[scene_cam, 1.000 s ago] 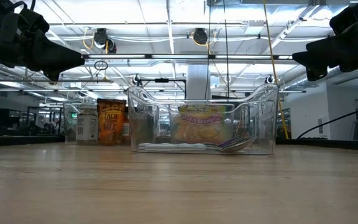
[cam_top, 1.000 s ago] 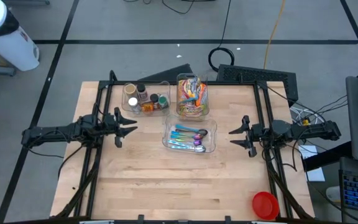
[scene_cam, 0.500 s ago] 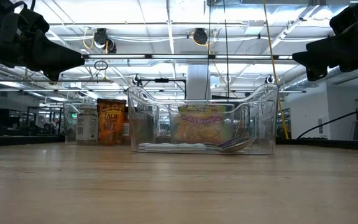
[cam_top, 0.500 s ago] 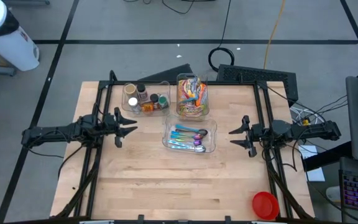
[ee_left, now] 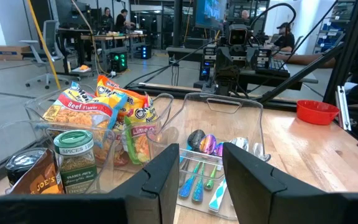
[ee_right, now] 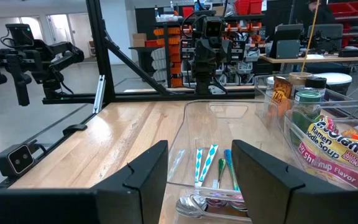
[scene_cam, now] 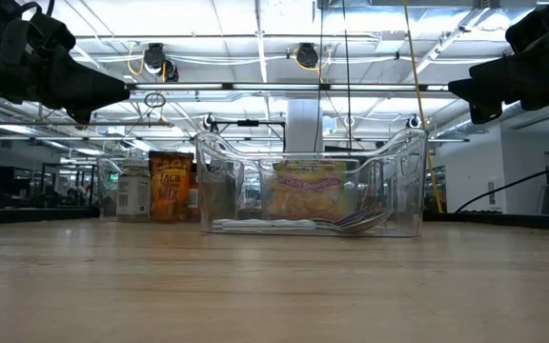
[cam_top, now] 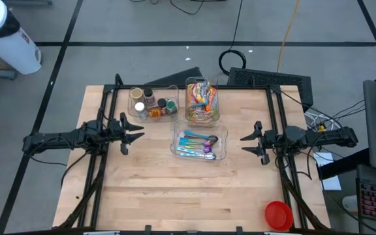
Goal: Pick & Place Food Item
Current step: Return to Home Position
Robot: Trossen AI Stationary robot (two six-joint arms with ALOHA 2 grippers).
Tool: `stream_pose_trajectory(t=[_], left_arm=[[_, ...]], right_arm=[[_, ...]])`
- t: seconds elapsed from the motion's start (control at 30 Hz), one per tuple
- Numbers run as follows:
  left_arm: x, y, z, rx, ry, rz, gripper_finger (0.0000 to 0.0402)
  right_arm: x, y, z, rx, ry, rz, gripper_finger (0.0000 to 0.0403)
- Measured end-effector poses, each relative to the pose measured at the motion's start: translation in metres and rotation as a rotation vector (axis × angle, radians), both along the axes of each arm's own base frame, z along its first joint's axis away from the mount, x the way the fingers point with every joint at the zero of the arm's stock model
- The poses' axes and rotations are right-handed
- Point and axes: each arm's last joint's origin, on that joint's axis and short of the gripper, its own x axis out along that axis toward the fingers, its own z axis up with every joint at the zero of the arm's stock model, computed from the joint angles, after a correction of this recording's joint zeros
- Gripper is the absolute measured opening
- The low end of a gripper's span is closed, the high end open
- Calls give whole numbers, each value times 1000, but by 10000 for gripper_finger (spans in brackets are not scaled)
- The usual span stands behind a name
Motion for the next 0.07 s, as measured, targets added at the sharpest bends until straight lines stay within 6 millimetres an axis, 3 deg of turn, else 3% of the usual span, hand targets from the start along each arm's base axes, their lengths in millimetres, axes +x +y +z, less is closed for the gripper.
stream_pose_trajectory(t=[0.07], left_arm=[[0,0,0,0,0,0,127]], right_arm=[[0,0,0,0,0,0,169]])
